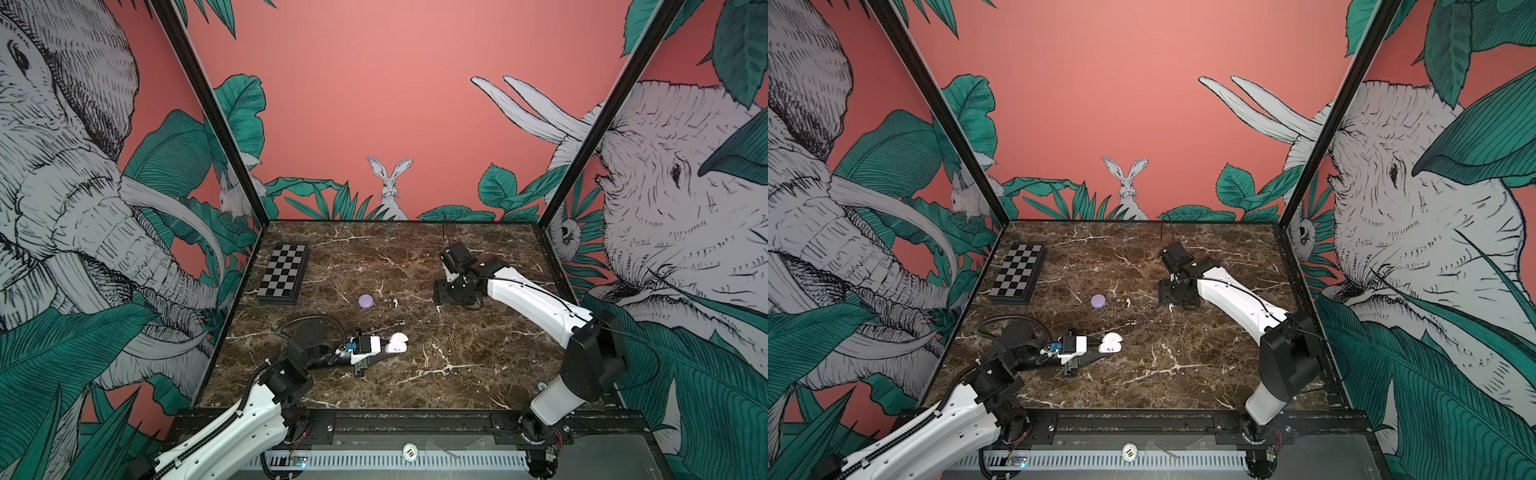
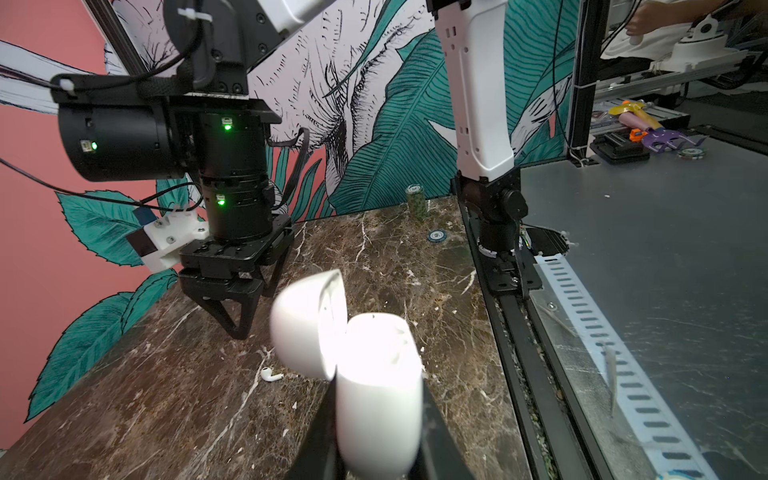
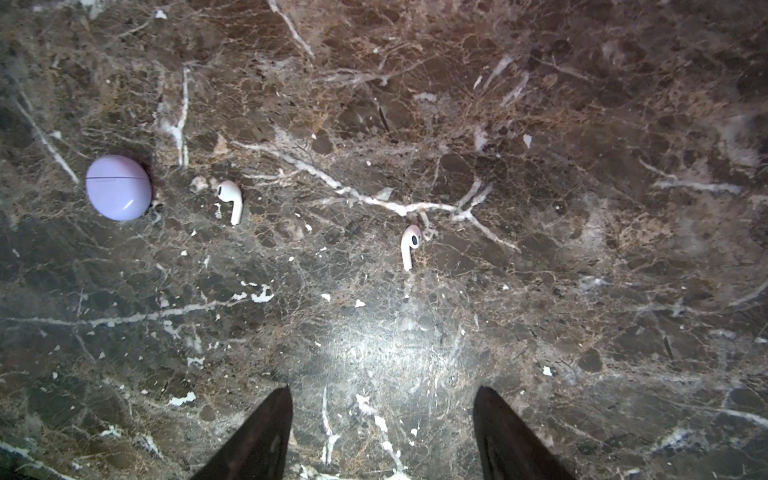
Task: Insert the wireless bluetooth earbuds into the charging case
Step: 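Lower the right gripper onto the white earbud near the lavender case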
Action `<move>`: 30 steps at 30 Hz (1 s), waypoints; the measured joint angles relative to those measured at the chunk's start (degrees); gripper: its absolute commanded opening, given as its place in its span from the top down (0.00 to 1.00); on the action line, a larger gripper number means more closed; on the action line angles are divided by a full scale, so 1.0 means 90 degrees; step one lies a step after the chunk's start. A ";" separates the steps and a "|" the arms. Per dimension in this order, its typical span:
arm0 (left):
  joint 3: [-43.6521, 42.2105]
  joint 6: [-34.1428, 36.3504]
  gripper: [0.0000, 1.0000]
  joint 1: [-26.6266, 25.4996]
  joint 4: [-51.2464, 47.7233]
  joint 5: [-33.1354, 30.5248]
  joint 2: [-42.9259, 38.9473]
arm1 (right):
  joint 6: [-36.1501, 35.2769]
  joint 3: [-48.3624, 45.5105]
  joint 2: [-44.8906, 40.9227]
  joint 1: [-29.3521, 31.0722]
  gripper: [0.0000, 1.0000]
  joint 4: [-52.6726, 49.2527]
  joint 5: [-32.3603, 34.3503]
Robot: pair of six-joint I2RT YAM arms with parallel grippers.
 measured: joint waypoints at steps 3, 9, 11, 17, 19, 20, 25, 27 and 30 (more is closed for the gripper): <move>0.0002 0.0039 1.00 -0.0022 -0.0005 0.0015 0.0034 | 0.0002 0.0073 0.0296 -0.0046 0.37 -0.0010 -0.0002; 0.0058 0.0102 1.00 -0.0051 -0.0012 0.0019 0.0061 | -0.0007 0.0381 0.0964 -0.0068 0.46 -0.0053 0.0010; 0.0078 0.0117 1.00 -0.0056 -0.0012 0.0017 0.0058 | -0.0022 0.0454 0.1149 -0.0075 0.47 -0.0068 0.0044; 0.0083 0.0165 1.00 -0.0075 -0.0058 0.0017 0.0061 | -0.0090 0.0605 0.1547 -0.0078 0.47 -0.0151 0.0092; 0.0085 0.0187 1.00 -0.0087 -0.0112 0.0017 0.0068 | -0.0092 0.0680 0.1656 -0.0078 0.47 -0.0158 0.0100; 0.0085 0.0197 1.00 -0.0087 -0.0131 0.0019 0.0073 | -0.0085 0.0702 0.1693 -0.0078 0.46 -0.0153 0.0117; 0.0090 0.0260 1.00 -0.0104 -0.0192 0.0017 0.0085 | 0.0216 0.0855 0.1877 -0.0090 0.43 -0.0236 0.0170; 0.0090 0.0277 1.00 -0.0107 -0.0209 0.0017 0.0085 | 0.0418 0.0916 0.1974 -0.0097 0.43 -0.0267 0.0165; 0.0095 0.0282 1.00 -0.0117 -0.0253 0.0017 0.0085 | 0.0743 0.0945 0.2132 -0.0114 0.43 -0.0265 0.0121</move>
